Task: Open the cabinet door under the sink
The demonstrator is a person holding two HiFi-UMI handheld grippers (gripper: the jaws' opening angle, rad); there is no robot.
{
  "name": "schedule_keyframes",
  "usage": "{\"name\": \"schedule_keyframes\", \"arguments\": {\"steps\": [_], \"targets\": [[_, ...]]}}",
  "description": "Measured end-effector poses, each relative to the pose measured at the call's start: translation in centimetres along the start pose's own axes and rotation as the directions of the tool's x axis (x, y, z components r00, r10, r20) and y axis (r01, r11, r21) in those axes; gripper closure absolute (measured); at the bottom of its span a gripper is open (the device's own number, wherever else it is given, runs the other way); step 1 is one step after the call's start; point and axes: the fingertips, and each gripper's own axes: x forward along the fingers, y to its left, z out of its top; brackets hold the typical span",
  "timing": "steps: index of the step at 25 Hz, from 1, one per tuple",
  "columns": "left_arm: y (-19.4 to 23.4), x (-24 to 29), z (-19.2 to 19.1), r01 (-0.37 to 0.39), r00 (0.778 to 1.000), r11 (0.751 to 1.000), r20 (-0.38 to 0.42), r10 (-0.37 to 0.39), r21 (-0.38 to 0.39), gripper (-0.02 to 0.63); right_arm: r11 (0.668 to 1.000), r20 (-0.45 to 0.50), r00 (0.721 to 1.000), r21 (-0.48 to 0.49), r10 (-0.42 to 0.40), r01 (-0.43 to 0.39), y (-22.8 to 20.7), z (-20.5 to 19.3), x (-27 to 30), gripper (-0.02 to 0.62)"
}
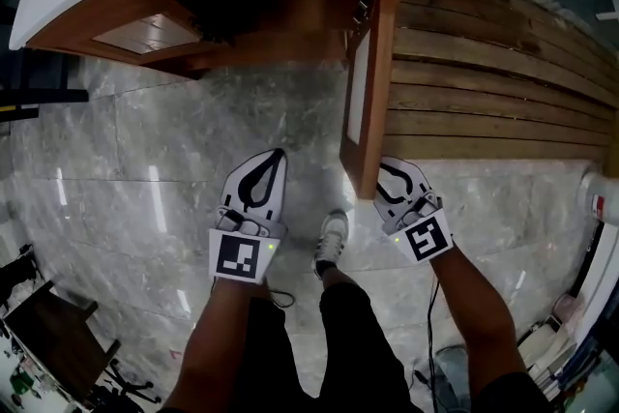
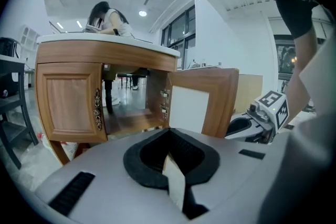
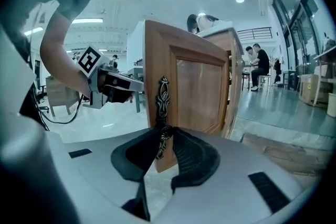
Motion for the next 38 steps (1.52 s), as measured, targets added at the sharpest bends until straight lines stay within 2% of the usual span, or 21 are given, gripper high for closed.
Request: {"name": "schedule_keyframes", "arguments": {"steps": [4,9,11,13,17,21,24,31,35,38], "targets": [[-1.3,0.3,0.4,0.018,1.000,1.000,-0.001,-0.018,-0.002,0.584,0.996,0.021,0.996,0.020,-0.085,0.085,-1.2,-0.2,-1.6,0.508],[-1.6,-0.3,0.7,0.025,1.000,1.000,-0.007,-0.025,-0.018,0.584,0.965,0.040,0.970,0.126,-0.238,0.232,-2.2,-0.4,-3.4,0.499],[-1.5,-0.8,0.7,0.027,1.000,0.999,-0.011,-0.027,-0.030,0.584,0.952,0.038,0.963,0.167,-0.266,0.257,-1.5,-0.1,-3.8,0.454],[-1.3,-1.4,0.9,0.029,1.000,0.999,-0.009,-0.030,-0.041,0.584,0.941,0.046,0.958,0.205,-0.284,0.269,0.1,0.5,-4.4,0.437],[-0.1,-2.8,1.1,0.023,1.000,0.999,-0.009,-0.024,-0.049,0.584,0.928,0.055,0.958,0.271,-0.281,0.257,3.9,2.6,-4.9,0.437],[2.1,-4.4,1.9,-0.008,1.000,0.998,0.009,0.009,-0.063,0.584,0.915,0.057,0.949,0.288,-0.311,0.283,6.1,5.7,-4.1,0.544],[3.8,-5.3,2.7,-0.024,1.000,0.997,0.017,0.025,-0.074,0.584,0.904,0.054,0.938,0.293,-0.341,0.312,6.0,8.0,-2.3,0.568],[8.6,-5.6,5.5,-0.050,0.997,0.994,0.059,0.056,-0.096,0.584,0.941,0.149,0.948,0.235,-0.283,0.244,4.6,13.5,4.7,0.572],[12.0,-5.4,5.5,-0.066,0.995,0.993,0.072,0.073,-0.097,0.584,0.964,0.214,0.953,0.201,-0.216,0.173,4.0,15.9,10.0,0.571],[14.3,-5.3,5.5,-0.084,0.993,0.991,0.070,0.091,-0.103,0.584,0.972,0.227,0.957,0.189,-0.178,0.136,3.5,17.0,13.2,0.571]]}}
